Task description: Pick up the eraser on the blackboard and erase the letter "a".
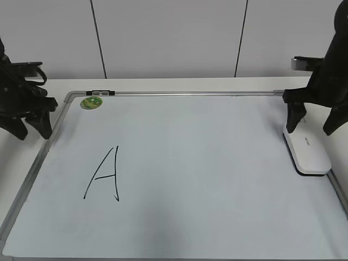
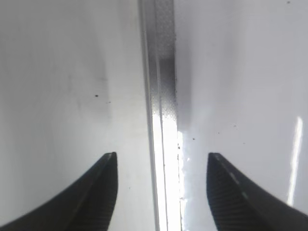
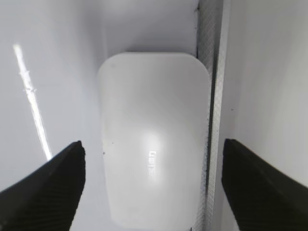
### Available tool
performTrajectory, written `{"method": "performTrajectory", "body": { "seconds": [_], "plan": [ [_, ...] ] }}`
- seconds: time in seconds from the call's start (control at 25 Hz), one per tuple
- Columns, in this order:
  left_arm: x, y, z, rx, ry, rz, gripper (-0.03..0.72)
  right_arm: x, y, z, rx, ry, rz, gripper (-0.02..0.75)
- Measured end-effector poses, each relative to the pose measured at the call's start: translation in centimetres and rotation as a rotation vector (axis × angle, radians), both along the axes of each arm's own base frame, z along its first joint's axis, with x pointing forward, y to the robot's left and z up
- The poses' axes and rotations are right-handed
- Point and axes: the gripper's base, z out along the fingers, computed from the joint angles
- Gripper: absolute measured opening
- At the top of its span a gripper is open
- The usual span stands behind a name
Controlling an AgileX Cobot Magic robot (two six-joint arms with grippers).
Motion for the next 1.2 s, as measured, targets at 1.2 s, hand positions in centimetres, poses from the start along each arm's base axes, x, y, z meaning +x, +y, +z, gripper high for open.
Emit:
{"method": "performTrajectory", "body": {
  "seconds": [1.2],
  "plan": [
    [-22.7, 1.8, 15.3, 0.100, -0.467, -0.027, 0.550, -12.8, 5.8, 9.6, 0.049, -0.357, 0.057, 0.589]
  ]
}}
